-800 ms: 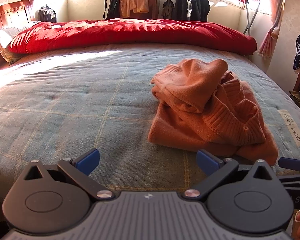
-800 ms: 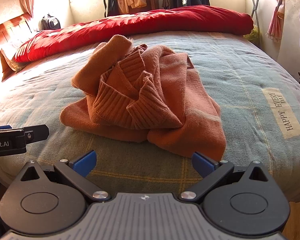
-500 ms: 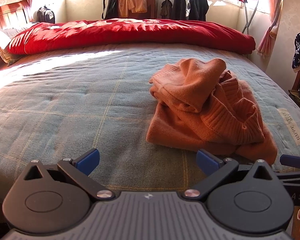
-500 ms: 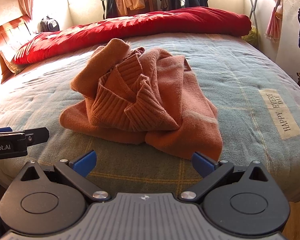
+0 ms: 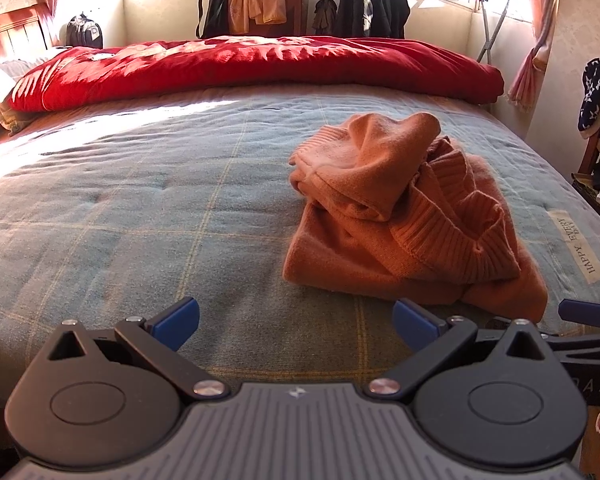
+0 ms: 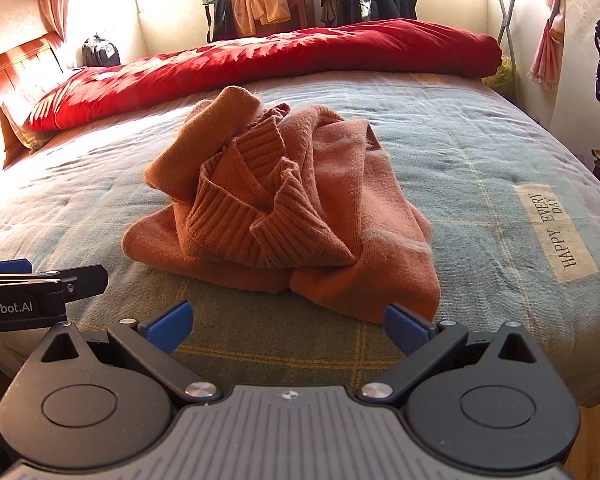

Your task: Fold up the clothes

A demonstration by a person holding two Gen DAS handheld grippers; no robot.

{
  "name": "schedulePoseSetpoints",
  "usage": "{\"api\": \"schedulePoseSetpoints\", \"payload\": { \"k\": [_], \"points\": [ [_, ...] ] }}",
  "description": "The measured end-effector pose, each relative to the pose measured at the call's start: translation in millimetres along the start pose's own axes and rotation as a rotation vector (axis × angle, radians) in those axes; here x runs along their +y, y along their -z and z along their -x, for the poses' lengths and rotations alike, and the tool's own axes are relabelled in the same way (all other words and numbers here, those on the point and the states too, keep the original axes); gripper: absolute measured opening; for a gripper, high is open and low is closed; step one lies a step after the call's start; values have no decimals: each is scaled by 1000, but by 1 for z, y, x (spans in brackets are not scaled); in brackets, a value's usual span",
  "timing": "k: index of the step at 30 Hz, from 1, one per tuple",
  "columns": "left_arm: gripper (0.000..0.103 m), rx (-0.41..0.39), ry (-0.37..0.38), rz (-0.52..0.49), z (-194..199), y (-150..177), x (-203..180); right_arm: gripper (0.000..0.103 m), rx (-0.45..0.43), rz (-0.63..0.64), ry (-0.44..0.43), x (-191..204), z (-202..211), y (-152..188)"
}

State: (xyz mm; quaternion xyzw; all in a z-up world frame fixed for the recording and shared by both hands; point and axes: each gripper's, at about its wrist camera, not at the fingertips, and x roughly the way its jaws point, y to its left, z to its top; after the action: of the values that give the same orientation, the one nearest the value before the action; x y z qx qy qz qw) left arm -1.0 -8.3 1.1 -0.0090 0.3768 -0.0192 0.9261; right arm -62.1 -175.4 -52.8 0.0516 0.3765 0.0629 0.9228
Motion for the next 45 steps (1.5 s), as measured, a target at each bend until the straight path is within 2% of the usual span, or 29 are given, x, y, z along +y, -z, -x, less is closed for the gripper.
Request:
{"api": "schedulePoseSetpoints", "payload": {
  "k": [11, 24, 32, 40, 43, 45],
  "points": [
    [102, -51, 19, -3, 18, 5, 3, 103, -26, 5, 6, 3, 15, 4],
    [102, -71, 28, 5, 26, 8, 8, 103, -67, 5, 23, 1, 34, 6],
    [102, -28, 33, -15, -4, -1, 2, 103, -47, 5, 46, -12, 7, 2],
    [102, 15, 44, -55, -40, -22, -2, 103, 0, 72, 57, -23, -35, -15],
    [102, 31, 67, -145, -53, -31, -7, 103, 28, 107, 19, -27, -44, -21],
    [102, 42, 91, -213, -62, -37, -10, 103, 44, 177, 6, -26, -49, -26]
  ]
}}
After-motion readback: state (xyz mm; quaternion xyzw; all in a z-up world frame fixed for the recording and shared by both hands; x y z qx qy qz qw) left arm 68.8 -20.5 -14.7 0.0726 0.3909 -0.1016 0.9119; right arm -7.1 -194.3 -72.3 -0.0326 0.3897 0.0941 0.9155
